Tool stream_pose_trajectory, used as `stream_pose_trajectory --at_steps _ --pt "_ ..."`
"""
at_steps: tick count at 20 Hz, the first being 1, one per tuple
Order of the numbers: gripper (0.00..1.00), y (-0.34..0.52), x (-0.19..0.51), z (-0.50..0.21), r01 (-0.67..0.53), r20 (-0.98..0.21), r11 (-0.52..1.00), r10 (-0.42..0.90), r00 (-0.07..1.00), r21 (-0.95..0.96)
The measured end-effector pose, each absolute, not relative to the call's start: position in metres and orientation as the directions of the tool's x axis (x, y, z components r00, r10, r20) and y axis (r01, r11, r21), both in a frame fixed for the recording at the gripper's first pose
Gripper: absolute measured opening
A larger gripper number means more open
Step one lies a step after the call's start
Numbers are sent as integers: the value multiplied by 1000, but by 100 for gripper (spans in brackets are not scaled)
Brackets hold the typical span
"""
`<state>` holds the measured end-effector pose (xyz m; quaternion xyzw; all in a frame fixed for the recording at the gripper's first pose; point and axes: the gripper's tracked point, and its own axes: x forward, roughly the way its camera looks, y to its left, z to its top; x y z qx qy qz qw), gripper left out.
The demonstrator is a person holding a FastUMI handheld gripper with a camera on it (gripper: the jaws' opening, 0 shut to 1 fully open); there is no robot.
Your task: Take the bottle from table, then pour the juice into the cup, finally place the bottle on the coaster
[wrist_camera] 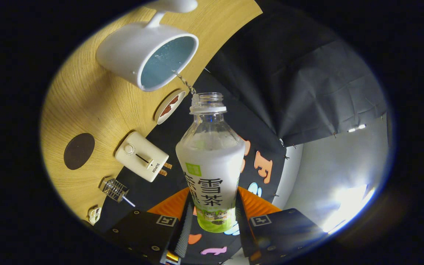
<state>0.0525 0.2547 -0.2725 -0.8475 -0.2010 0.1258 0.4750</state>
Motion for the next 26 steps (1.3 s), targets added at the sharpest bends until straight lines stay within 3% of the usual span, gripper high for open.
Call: stream_pose_trajectory --at_steps 5,11,15,17,22,26 --pt "57 250 51 -282 195 -38 -467 444 895 -862" --pt "58 237 48 -304 57 -96 -377 374 923 -925" --pt "58 215 50 -343 -219 -255 -159 266 930 -963" --pt "58 211 47 -354 -298 -305 -66 230 924 -952" --pt "58 189 63 -357 -411 -381 364 156 911 -836" --pt "58 169 89 -367 -415 -460 650 111 881 -637"
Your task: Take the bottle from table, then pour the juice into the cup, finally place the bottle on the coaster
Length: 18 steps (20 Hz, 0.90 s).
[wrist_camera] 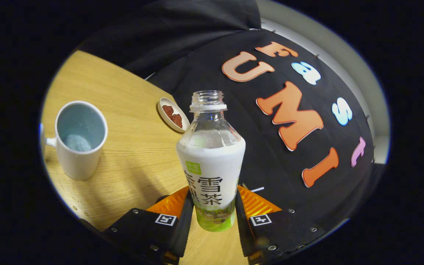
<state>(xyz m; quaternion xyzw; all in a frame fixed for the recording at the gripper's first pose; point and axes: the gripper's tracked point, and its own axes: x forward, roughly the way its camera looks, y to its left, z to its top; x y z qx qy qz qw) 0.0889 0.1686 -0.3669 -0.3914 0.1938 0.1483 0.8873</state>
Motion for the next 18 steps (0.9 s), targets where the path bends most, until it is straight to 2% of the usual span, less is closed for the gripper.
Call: stream_pose_trajectory --at_steps 5,12,18 --pt "58 159 111 -392 -337 -523 903 159 838 -266" --pt "58 159 115 -422 -283 -572 959 223 789 -18" --pt "58 155 112 -435 -237 -604 969 231 763 71"
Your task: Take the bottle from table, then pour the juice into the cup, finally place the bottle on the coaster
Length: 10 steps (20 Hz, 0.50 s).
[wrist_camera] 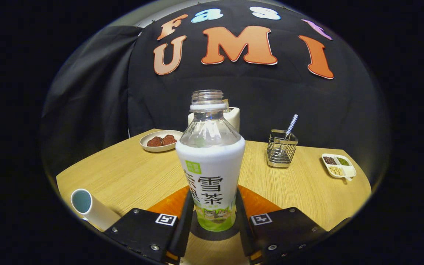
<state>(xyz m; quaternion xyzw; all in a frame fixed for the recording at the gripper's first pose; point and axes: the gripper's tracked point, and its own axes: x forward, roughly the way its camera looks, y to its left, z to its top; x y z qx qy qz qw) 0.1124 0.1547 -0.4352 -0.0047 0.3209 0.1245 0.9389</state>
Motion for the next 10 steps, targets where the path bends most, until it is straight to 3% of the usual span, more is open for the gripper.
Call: stream_pose_trajectory --at_steps 2,6,7,10 --pt "58 155 113 -436 -234 -606 969 234 761 81" --pt "69 159 107 -429 -247 -604 964 254 755 97" --pt "79 160 107 -420 -253 -589 963 259 766 95" --pt "91 155 104 -387 -251 -540 964 255 802 83"
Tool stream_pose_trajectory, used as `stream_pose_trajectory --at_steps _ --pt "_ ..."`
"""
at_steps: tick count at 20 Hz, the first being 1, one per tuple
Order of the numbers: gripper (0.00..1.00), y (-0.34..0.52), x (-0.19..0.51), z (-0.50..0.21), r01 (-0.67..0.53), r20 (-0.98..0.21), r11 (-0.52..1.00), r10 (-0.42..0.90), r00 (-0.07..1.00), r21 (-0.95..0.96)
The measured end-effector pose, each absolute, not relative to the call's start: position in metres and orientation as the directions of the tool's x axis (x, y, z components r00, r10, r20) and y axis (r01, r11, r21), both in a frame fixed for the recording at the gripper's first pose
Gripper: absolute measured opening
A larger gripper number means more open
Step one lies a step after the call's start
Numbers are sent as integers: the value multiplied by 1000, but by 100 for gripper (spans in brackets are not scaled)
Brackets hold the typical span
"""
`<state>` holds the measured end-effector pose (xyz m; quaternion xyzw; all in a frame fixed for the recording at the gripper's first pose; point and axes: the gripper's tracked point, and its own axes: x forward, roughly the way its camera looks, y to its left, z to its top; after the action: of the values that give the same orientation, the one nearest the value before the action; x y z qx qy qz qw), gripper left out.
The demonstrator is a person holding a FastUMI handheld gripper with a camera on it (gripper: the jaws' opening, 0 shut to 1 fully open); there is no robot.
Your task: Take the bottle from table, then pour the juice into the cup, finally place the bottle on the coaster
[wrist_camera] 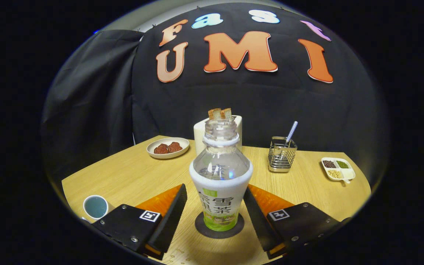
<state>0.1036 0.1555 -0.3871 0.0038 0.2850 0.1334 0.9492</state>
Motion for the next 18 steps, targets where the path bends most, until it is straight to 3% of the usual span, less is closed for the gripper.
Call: stream_pose_trajectory --at_steps 3,18 --pt "97 146 90 -344 -267 -484 960 273 832 83" --pt "97 89 15 -119 -210 -195 973 226 955 98"
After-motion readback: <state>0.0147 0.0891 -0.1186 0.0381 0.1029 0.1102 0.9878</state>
